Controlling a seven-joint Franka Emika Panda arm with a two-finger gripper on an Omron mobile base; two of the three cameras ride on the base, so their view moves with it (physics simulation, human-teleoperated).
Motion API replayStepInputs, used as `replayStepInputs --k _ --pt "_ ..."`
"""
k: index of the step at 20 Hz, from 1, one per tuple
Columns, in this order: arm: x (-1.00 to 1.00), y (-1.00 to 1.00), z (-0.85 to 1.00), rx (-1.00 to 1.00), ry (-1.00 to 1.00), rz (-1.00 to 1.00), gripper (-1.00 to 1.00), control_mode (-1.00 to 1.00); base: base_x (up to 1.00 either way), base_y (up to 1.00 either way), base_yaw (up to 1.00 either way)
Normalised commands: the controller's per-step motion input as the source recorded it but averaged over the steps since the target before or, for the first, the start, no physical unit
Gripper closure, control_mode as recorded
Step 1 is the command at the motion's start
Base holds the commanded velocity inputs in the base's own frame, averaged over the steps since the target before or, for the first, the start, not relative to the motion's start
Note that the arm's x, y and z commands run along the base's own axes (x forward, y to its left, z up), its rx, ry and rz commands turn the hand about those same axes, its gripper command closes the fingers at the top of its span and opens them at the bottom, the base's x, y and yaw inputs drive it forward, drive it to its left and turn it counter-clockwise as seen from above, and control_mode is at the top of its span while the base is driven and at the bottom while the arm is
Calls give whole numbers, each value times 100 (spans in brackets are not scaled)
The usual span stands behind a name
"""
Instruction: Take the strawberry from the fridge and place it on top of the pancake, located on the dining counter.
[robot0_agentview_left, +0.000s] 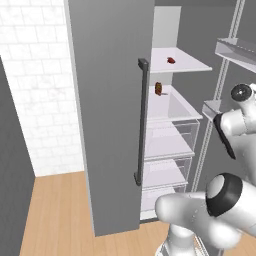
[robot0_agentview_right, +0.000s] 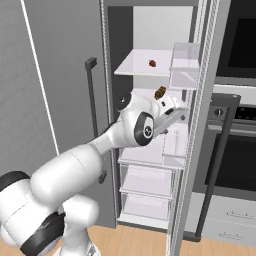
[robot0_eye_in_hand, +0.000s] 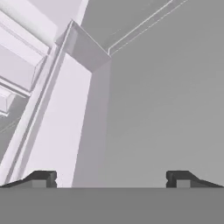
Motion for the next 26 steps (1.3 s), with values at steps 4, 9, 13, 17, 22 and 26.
replayStepInputs --k 4,9,13,17,22,26 --pt "-2 96 23 0 -8 1 -100 -100 0 0 0" --pt "-8 90 0 0 0 0 -100 -100 0 0 0" --pt "-49 68 0 7 -1 0 -100 -100 0 0 0" --pt "-74 70 -1 10 -2 0 -100 -100 0 0 0" --pt "-75 69 -6 14 1 0 -100 -100 0 0 0" --pt "-69 67 0 15 0 0 -100 -100 0 0 0"
